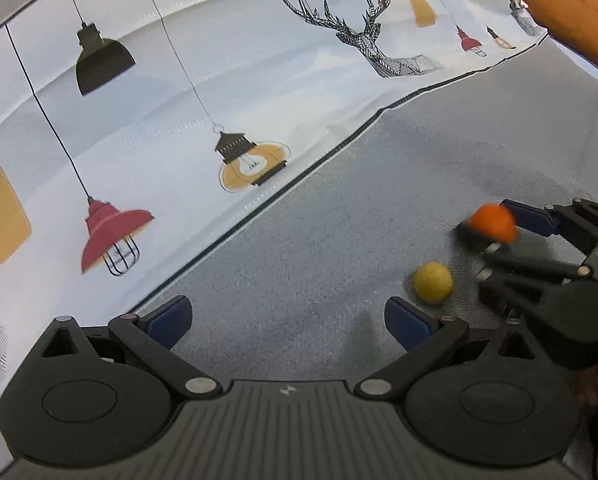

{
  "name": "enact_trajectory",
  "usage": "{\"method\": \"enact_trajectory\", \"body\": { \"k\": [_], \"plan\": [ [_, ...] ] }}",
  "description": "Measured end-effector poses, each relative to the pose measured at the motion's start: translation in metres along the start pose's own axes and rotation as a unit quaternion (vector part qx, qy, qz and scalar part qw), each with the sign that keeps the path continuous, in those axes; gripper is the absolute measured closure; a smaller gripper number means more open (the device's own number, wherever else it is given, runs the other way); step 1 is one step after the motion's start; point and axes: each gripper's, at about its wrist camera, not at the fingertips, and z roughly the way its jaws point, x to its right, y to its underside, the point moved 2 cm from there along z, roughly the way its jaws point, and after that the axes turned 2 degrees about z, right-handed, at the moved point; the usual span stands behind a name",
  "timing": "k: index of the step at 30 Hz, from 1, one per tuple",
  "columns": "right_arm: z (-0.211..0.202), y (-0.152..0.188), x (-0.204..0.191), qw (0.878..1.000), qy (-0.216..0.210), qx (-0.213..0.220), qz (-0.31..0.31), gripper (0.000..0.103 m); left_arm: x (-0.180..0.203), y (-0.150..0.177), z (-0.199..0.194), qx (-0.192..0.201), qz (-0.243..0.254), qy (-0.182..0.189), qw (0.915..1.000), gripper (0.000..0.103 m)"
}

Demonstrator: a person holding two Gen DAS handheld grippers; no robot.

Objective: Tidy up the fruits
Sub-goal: 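Grasp the small yellow fruit with the left tool while the right tool grasps the mandarin, then carry the yellow fruit and mandarin over the blue plate with both tools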

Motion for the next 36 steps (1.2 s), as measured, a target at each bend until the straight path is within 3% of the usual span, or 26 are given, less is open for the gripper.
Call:
{"method": "enact_trajectory", "body": {
  "k": [5,8,14,17,18,19,20,21,22,24,27,32,36],
  "plan": [
    [-0.012,0.004,0.028,0.997,0.078,-0.013,-0.002,0.058,0.026,-0.001,-0.003,0.008,0.004,0.036,0.9993,0.0],
    [-0.016,0.01,0.053,0.997,0.071,-0.016,0.024,0.058,0.051,-0.003,-0.005,0.016,0.021,0.072,0.997,0.001],
    [-0.017,0.014,0.069,0.997,0.053,-0.018,0.061,0.058,0.101,-0.006,0.005,0.03,0.095,0.088,0.9911,0.002],
    [-0.016,0.015,0.067,0.997,0.054,-0.017,0.049,0.058,0.112,-0.006,0.011,0.04,0.118,0.099,0.9872,0.014],
    [-0.016,0.015,0.067,0.997,0.053,-0.017,0.047,0.058,0.114,-0.007,0.011,0.048,0.12,0.105,0.9861,0.024],
    [-0.016,0.015,0.067,0.997,0.053,-0.016,0.048,0.058,0.117,-0.009,0.01,0.052,0.126,0.115,0.9839,0.042],
    [-0.016,0.015,0.068,0.997,0.052,-0.016,0.051,0.058,0.119,-0.009,0.008,0.055,0.133,0.127,0.9814,0.051],
    [-0.016,0.015,0.069,0.997,0.05,-0.016,0.057,0.058,0.123,-0.01,0.006,0.058,0.14,0.131,0.9797,0.069],
    [-0.015,0.014,0.069,0.997,0.05,-0.016,0.06,0.058,0.128,-0.01,0.004,0.061,0.153,0.133,0.9774,0.076],
    [-0.015,0.014,0.068,0.997,0.053,-0.016,0.059,0.057,0.133,-0.008,0.003,0.071,0.167,0.122,0.9758,0.076],
    [-0.015,0.013,0.069,0.996,0.057,-0.014,0.064,0.068,0.12,-0.004,0.001,0.059,0.132,0.112,0.9831,0.077],
    [-0.016,0.009,0.07,0.995,0.064,-0.017,0.073,0.068,0.064,0.021,-0.027,0.014,0.031,0.045,0.9984,0.076],
    [-0.035,0.002,0.066,0.991,0.078,-0.013,0.109,0.069,0.013,0.058,-0.094,-0.019,-0.061,-0.006,0.9979,0.076]
  ]
}}
